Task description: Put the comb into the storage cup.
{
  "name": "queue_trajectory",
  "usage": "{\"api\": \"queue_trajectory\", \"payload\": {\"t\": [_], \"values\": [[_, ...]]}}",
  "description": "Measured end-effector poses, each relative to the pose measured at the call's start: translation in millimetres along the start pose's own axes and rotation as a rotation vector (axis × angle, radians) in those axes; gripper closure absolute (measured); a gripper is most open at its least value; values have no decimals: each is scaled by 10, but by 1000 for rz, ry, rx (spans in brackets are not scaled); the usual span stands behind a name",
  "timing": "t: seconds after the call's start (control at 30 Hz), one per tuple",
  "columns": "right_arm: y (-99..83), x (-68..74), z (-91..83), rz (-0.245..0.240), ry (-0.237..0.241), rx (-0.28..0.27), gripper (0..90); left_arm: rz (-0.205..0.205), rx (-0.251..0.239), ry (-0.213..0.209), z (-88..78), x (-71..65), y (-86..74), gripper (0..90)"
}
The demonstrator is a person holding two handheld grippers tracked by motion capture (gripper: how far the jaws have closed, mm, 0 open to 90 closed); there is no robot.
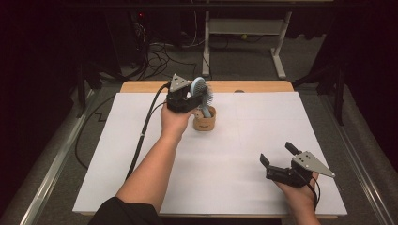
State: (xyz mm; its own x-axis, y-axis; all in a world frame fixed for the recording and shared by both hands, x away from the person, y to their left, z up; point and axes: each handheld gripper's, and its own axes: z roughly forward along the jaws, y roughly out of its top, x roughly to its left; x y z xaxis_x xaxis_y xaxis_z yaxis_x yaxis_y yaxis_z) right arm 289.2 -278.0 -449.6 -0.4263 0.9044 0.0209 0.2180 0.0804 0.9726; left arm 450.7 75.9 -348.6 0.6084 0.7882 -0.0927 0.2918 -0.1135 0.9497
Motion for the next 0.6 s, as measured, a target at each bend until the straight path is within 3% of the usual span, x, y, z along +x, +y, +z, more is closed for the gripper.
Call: {"api": "queue_trajectory", "payload": {"t": [0.17, 0.6], "values": [[1, 5, 0, -2, 0, 0, 0, -14, 8, 7, -7, 39, 2, 519], [1, 12, 5, -5, 2, 4, 0, 9, 25, 29, 0, 80, -4, 451]]}}
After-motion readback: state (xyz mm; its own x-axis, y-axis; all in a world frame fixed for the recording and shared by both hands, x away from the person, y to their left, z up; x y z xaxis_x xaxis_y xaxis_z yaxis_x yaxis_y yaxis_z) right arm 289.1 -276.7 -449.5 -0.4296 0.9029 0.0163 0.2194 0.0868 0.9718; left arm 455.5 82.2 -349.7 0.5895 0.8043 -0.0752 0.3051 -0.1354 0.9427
